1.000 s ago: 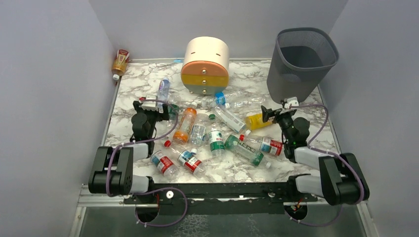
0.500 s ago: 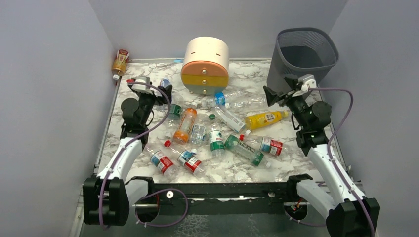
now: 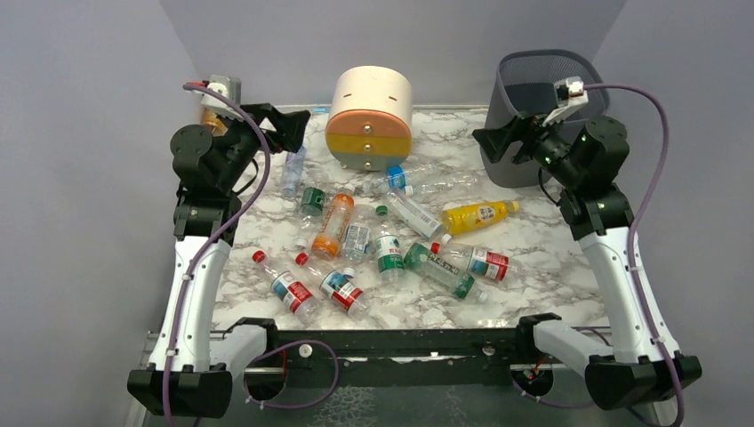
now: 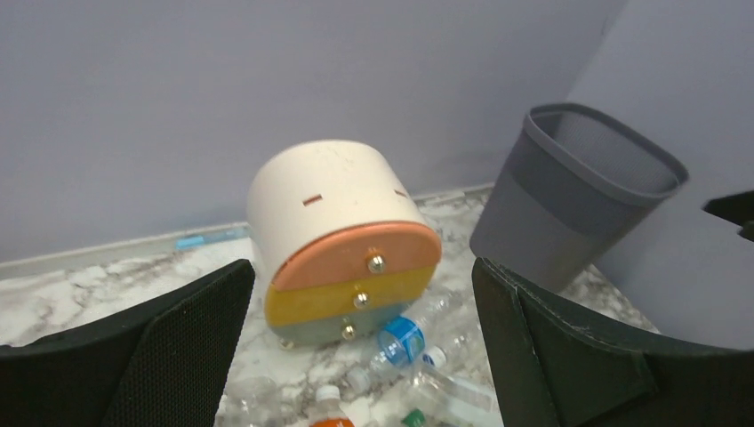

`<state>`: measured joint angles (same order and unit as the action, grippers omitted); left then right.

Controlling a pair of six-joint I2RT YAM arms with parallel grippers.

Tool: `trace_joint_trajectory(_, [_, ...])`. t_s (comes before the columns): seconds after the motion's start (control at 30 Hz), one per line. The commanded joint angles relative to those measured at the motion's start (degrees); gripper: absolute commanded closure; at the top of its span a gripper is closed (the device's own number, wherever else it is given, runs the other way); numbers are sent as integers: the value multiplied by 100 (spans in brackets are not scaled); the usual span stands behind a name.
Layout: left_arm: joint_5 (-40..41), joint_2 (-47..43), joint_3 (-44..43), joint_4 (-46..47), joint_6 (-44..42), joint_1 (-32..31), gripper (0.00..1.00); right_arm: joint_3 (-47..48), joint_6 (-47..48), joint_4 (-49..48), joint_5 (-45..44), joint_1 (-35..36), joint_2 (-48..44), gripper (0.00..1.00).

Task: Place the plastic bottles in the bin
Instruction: Pick up the plastic bottle at the center of the board.

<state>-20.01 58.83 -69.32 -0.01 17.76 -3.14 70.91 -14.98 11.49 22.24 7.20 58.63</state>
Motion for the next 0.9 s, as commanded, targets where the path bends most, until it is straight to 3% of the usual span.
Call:
trace_joint_trajectory(0.0, [-1228, -114, 348, -496, 164, -3, 1, -99, -331, 684, 1118, 27, 390, 1])
trace_joint_trajectory(0.17, [-1947, -295, 1159, 312, 651, -3, 1, -296, -245, 754, 1947, 27, 1134, 0])
trace_joint_trajectory(0.27, [-1907, -348, 1508, 560, 953, -3, 1, -613, -252, 438, 2153, 45, 1317, 0])
trace_joint_trajectory(0.33, [-1846, -277, 1676, 646, 1175, -7, 1, -569, -26, 598, 1835, 186, 1506, 3])
trace_joint_trajectory(0.47, [-1575, 258, 1600, -52, 1383, -3, 1, -339, 379, 962, 928, 806, 1960, 6])
trace_joint_trajectory(0.87, [-2025, 489, 2303, 605, 1587, -3, 1, 194, 1058, 1377, -1795, 2453, 3440, 11])
